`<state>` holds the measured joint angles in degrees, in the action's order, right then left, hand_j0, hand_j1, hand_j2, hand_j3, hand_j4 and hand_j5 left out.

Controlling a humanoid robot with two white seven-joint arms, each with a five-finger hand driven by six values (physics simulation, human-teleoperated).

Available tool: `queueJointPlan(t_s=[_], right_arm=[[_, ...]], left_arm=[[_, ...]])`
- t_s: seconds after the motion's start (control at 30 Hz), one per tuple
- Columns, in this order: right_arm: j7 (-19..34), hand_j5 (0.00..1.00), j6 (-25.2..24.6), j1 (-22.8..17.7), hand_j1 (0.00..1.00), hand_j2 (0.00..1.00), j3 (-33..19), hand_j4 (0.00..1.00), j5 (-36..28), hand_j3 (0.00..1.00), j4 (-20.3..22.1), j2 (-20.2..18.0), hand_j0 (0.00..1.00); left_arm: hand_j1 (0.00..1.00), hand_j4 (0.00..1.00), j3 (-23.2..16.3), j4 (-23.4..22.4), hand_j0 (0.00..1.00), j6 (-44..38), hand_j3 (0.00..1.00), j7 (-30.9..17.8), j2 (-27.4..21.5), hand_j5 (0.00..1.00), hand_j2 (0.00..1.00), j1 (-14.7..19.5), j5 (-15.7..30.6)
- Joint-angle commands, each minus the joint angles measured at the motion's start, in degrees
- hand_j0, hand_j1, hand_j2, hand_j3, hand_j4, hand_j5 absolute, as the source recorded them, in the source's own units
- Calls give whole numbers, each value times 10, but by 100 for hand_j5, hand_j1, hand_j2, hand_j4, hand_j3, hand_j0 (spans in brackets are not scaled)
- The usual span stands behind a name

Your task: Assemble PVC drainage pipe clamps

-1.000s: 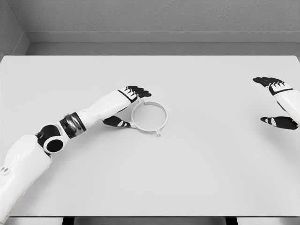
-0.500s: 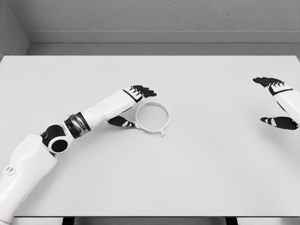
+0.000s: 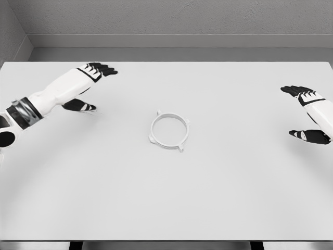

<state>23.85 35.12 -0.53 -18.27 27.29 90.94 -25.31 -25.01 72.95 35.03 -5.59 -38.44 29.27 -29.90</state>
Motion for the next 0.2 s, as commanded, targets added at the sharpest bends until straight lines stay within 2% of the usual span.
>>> queueJointPlan(t_s=[0.0, 0.1, 0.17], right_arm=[[0, 100, -1, 0, 100, 100, 0, 100, -5, 100, 0, -1, 100], [0, 100, -1, 0, 100, 100, 0, 100, -5, 100, 0, 0, 100], [0, 100, -1, 1, 100, 100, 0, 100, -5, 100, 0, 0, 100]], left_arm=[[100, 100, 33, -18, 100, 0, 100, 1, -61, 100, 100, 1, 12], [100, 100, 58, -20, 100, 0, 100, 1, -73, 100, 100, -3, 12], [100, 100, 58, -25, 100, 0, 100, 1, -75, 100, 100, -4, 11]])
